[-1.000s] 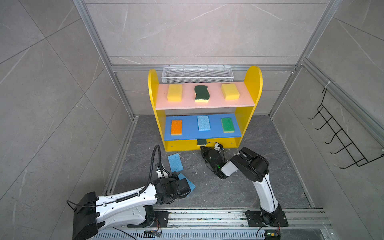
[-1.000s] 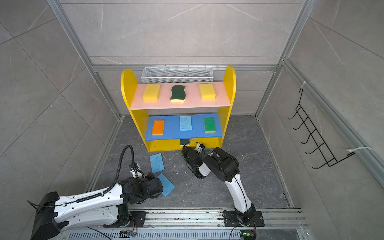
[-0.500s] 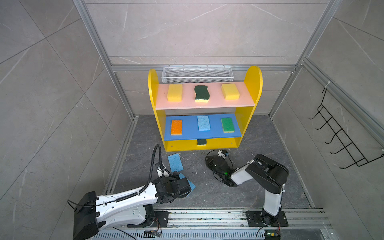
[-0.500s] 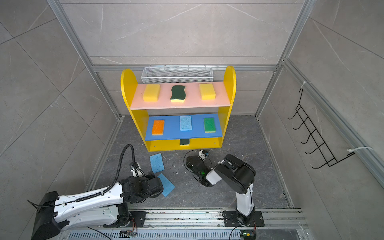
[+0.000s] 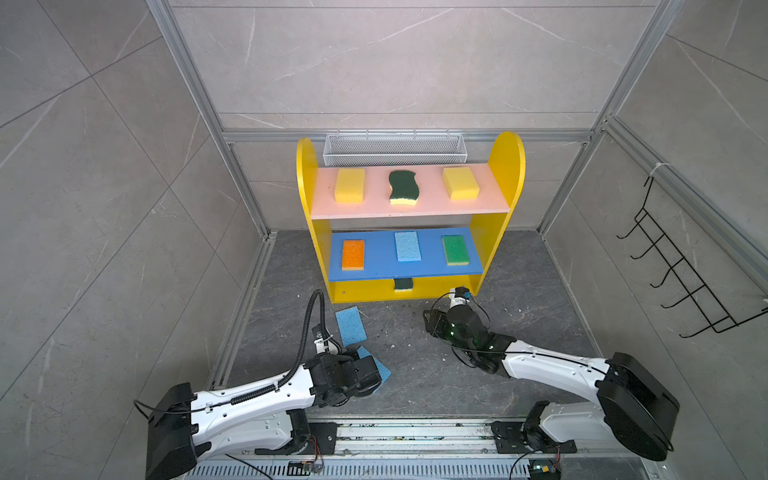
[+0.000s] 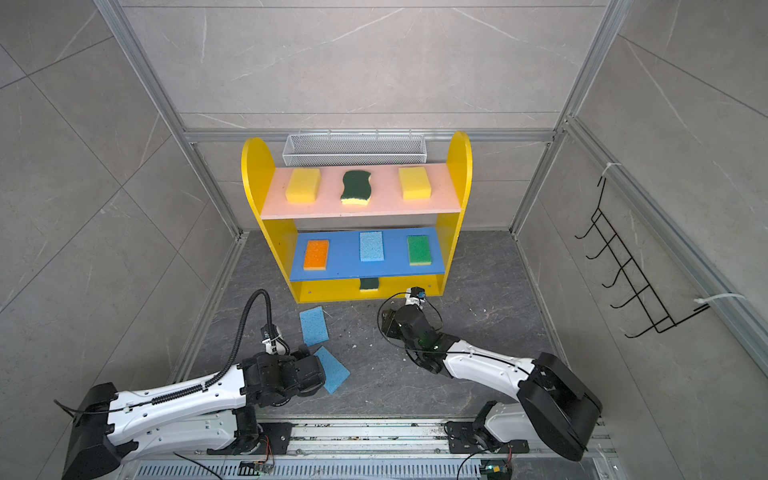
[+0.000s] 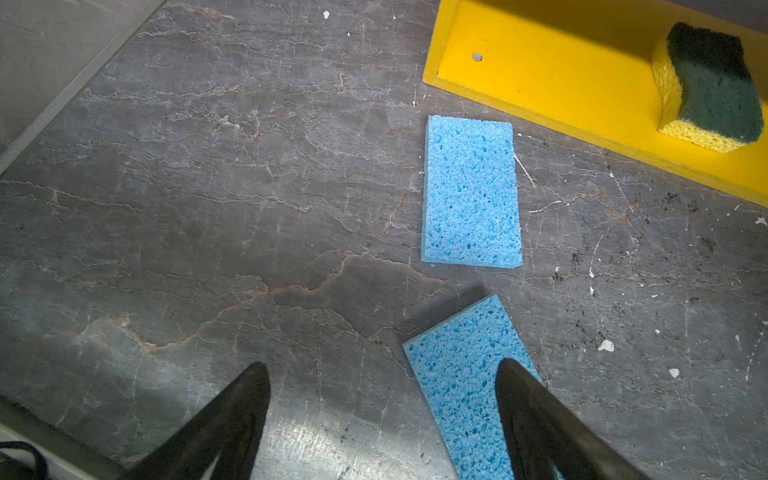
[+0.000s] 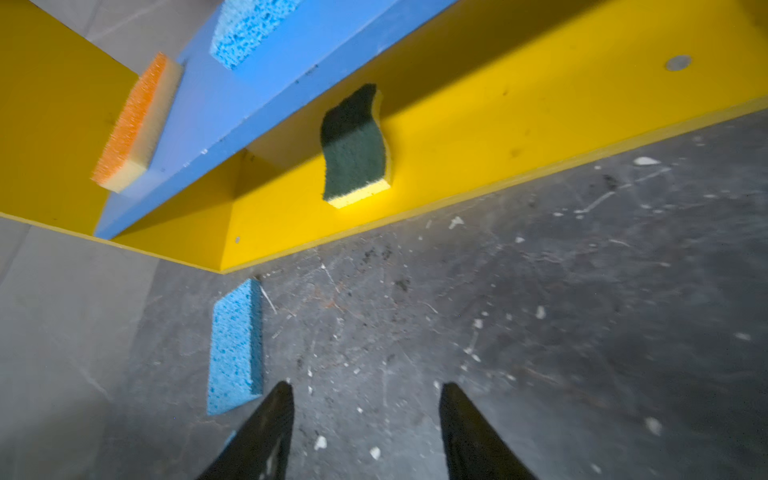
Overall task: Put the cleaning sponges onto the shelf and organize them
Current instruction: 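Draw the right gripper back while the left gripper moves over the blue sponges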
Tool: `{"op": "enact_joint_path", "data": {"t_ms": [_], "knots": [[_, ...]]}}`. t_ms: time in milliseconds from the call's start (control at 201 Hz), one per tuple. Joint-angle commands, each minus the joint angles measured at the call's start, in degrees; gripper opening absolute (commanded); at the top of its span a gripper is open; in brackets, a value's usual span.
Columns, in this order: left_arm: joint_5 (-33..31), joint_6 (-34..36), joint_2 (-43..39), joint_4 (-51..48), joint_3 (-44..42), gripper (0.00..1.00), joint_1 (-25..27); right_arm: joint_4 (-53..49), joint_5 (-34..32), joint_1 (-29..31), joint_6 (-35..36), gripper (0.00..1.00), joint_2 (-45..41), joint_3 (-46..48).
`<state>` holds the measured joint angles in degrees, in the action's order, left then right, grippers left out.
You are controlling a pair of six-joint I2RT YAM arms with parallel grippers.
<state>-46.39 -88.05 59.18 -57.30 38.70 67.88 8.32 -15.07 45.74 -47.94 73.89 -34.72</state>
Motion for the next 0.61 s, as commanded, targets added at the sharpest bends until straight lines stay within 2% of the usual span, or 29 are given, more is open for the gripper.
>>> {"op": "enact_joint_path", "data": {"t_ms": [0,119,254,393,508,602], "knots": [[-1.94,2.85,1.85,3.28,-0.61,0.89,-0.08,-13.99,-4.39,-0.36,4.34,0.65,-4.46,-1.9],[-0.87,5.67,4.39,7.62,-0.87,0.93,-2.12,-20.93,-6.57,-0.61,6.61,0.7,-7.24,-3.66],[6.97,17.01,6.18,17.87,-2.24,0.96,-9.08,-26.11,-8.62,-1.02,9.01,0.72,-9.22,-5.26],[9.04,22.75,6.78,22.64,-3.16,0.96,-13.18,-27.72,-9.07,-1.53,10.03,0.72,-10.88,-5.62],[14.45,30.46,7.73,28.75,-4.1,0.96,-17.73,-27.73,-9.16,-1.7,10.4,0.72,-11.88,-5.28],[15.04,35.24,9.59,30.89,-3.37,0.96,-18.6,-28.62,-10.51,-1.77,10.34,0.73,-12.06,-5.46]]}}
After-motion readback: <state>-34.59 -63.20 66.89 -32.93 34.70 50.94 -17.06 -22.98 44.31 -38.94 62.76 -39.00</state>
